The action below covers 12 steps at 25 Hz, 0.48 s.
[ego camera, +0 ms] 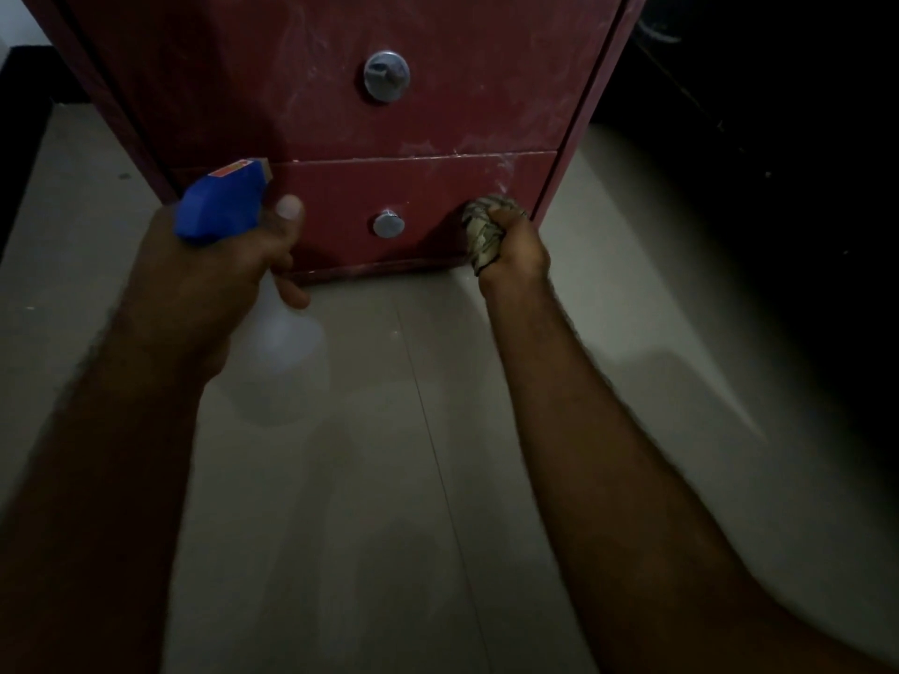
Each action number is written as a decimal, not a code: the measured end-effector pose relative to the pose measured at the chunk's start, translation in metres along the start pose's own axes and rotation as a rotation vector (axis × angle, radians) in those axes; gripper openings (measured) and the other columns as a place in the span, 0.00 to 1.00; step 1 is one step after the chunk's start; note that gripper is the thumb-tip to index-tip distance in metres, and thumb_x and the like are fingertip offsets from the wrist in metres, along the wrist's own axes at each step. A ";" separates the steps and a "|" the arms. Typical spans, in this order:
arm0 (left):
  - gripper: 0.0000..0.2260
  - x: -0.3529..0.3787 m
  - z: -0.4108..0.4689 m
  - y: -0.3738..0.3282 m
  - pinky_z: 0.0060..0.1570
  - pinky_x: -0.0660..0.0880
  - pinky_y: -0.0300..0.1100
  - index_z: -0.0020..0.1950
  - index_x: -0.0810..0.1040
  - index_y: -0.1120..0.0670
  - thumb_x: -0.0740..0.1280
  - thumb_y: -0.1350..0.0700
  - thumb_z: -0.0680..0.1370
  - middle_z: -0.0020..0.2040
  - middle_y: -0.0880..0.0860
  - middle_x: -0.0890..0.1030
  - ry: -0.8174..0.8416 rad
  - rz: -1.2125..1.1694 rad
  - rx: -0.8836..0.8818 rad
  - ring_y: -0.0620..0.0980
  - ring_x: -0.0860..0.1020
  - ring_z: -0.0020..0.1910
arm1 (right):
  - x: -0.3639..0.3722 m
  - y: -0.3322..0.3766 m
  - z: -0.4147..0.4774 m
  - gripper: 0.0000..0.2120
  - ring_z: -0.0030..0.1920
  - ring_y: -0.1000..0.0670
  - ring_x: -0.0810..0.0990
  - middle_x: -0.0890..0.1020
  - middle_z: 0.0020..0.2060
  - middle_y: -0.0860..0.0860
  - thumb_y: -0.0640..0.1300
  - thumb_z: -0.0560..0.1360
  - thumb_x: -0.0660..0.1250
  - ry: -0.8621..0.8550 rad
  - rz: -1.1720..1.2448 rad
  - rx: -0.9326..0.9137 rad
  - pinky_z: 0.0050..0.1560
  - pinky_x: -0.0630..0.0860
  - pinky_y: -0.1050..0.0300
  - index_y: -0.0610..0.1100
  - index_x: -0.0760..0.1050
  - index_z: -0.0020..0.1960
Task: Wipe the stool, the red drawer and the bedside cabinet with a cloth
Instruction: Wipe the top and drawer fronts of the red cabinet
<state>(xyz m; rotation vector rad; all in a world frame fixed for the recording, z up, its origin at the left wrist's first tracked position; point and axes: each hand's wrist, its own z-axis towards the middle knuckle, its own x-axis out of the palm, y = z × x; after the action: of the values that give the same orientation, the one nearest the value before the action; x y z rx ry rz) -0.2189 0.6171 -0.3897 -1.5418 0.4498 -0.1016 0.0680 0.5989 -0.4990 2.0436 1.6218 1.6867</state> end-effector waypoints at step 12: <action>0.23 0.004 -0.002 -0.003 0.45 0.80 0.50 0.60 0.78 0.47 0.70 0.37 0.69 0.41 0.52 0.80 0.009 -0.018 -0.010 0.46 0.82 0.30 | -0.001 0.012 0.006 0.20 0.43 0.39 0.85 0.83 0.57 0.34 0.24 0.75 0.63 -0.019 0.034 -0.010 0.39 0.86 0.51 0.25 0.75 0.66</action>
<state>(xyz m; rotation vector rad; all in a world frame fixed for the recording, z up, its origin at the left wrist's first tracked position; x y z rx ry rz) -0.2155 0.6138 -0.3872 -1.5561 0.4441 -0.1203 0.0804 0.5964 -0.4949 2.0878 1.5791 1.6775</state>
